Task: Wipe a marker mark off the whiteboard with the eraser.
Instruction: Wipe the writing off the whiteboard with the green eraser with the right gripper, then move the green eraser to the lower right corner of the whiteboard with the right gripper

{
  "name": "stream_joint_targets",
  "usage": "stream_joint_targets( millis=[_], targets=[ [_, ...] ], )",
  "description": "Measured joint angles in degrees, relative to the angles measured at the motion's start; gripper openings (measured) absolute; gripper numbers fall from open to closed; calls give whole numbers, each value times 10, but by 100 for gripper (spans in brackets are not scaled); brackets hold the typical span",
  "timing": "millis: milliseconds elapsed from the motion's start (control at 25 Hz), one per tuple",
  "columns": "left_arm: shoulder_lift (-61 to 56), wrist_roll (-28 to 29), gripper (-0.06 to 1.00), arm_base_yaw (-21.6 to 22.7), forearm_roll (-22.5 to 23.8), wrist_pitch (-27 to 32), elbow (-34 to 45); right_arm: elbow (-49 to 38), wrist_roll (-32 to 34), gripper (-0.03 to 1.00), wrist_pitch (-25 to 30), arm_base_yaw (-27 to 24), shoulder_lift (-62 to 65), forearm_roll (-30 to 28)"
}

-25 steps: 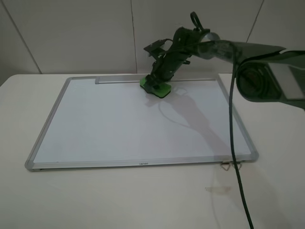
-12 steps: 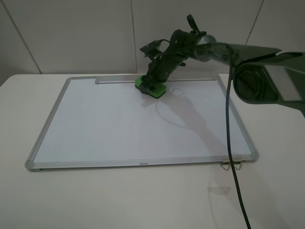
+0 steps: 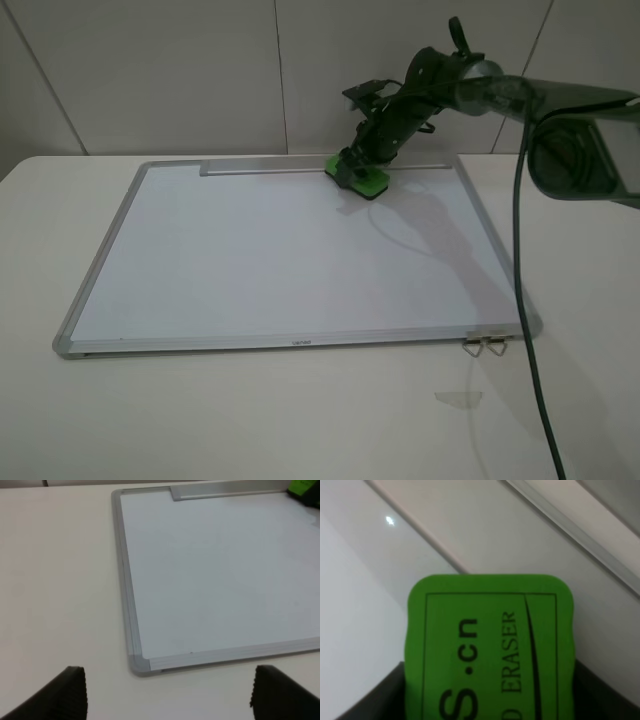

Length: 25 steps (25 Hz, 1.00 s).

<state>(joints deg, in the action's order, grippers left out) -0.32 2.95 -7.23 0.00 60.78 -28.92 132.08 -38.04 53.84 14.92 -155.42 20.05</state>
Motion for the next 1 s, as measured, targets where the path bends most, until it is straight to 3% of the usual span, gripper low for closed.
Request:
stream_joint_targets(
  millis=[280, 560, 840, 1000],
  targets=[
    [0, 0, 69, 0, 0, 0, 0, 0, 0, 59, -35, 46, -3, 1],
    [0, 0, 69, 0, 0, 0, 0, 0, 10, 59, -23, 92, -2, 3],
    [0, 0, 69, 0, 0, 0, 0, -7, 83, 59, 48, 87, 26, -13],
    [0, 0, 69, 0, 0, 0, 0, -17, 144, 59, 115, 81, 50, -39]
  ],
)
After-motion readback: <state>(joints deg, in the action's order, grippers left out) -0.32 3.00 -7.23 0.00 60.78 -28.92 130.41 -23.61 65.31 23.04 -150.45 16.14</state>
